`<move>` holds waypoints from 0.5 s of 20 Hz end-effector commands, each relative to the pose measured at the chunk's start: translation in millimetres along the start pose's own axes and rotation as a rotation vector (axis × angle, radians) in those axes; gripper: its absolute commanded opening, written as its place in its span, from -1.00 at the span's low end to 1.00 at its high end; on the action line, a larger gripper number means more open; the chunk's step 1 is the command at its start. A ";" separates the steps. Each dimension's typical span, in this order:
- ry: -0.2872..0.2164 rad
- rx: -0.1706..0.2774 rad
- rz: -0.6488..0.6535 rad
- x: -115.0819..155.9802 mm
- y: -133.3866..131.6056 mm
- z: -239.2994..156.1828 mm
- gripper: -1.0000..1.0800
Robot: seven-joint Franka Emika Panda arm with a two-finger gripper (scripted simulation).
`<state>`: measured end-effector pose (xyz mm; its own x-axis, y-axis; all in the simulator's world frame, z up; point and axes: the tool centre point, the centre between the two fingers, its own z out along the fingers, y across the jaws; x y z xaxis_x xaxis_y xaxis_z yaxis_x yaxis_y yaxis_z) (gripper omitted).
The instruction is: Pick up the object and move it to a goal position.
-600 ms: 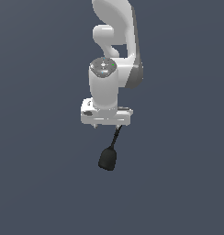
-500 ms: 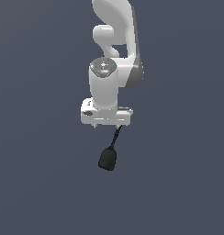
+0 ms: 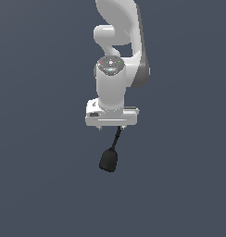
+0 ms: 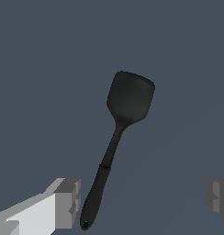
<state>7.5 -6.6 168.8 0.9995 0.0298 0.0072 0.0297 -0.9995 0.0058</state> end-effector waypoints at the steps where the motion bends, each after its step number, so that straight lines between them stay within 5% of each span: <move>1: 0.001 0.000 -0.004 0.3 -0.3 -0.7 0.92; 10: -0.002 0.004 0.066 -2.0 -3.6 25.3 0.92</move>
<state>6.4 -4.1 150.5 0.9998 -0.0191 0.0070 -0.0191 -0.9998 0.0022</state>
